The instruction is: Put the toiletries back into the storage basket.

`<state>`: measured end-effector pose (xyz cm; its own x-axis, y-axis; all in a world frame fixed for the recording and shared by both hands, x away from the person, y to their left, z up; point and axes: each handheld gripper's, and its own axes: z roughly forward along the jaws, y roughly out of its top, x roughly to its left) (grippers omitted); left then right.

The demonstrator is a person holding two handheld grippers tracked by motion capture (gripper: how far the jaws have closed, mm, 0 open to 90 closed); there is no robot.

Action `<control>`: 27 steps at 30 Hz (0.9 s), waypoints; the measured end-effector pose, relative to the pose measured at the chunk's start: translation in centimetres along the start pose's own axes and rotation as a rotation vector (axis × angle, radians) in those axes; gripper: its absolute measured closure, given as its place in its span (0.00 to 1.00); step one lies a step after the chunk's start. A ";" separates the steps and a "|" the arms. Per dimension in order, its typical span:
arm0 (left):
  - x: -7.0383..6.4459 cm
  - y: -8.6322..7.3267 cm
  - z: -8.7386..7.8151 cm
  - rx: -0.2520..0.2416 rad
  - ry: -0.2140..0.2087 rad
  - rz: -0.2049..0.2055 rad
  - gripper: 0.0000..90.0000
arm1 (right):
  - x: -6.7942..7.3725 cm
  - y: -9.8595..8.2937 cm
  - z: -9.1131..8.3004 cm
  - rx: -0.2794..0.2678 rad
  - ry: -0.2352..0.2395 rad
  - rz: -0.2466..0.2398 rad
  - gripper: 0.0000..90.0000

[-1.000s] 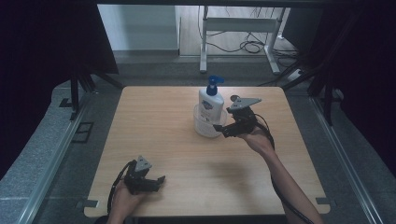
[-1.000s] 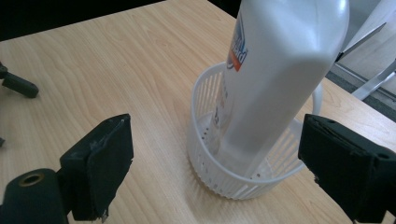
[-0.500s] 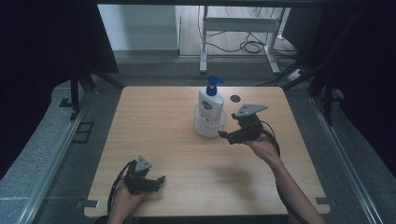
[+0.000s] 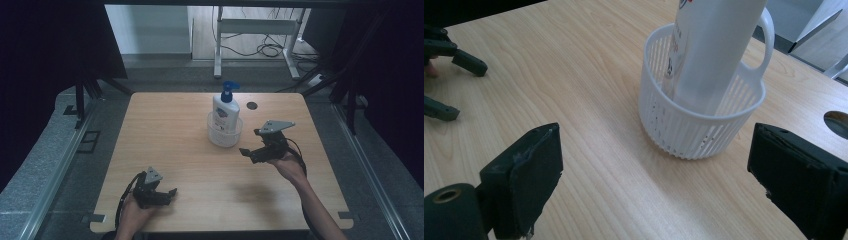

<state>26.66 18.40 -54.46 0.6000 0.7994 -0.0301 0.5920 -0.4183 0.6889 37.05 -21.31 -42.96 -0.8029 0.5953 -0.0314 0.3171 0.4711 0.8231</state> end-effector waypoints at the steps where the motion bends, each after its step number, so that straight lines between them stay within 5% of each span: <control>1: 0.0 0.0 0.0 0.000 0.000 0.000 0.13 | 0.1 -0.2 -0.1 0.001 -0.001 0.001 0.08; 27: -0.1 0.0 0.0 -0.001 0.003 -0.008 0.13 | 1.9 -6.1 -1.8 0.082 -0.060 -0.013 0.02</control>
<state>26.60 18.35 -54.47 0.5939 0.8038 -0.0338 0.5961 -0.4114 0.6895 32.66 -24.22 -46.98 -0.7763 0.6256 -0.0775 0.3492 0.5291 0.7734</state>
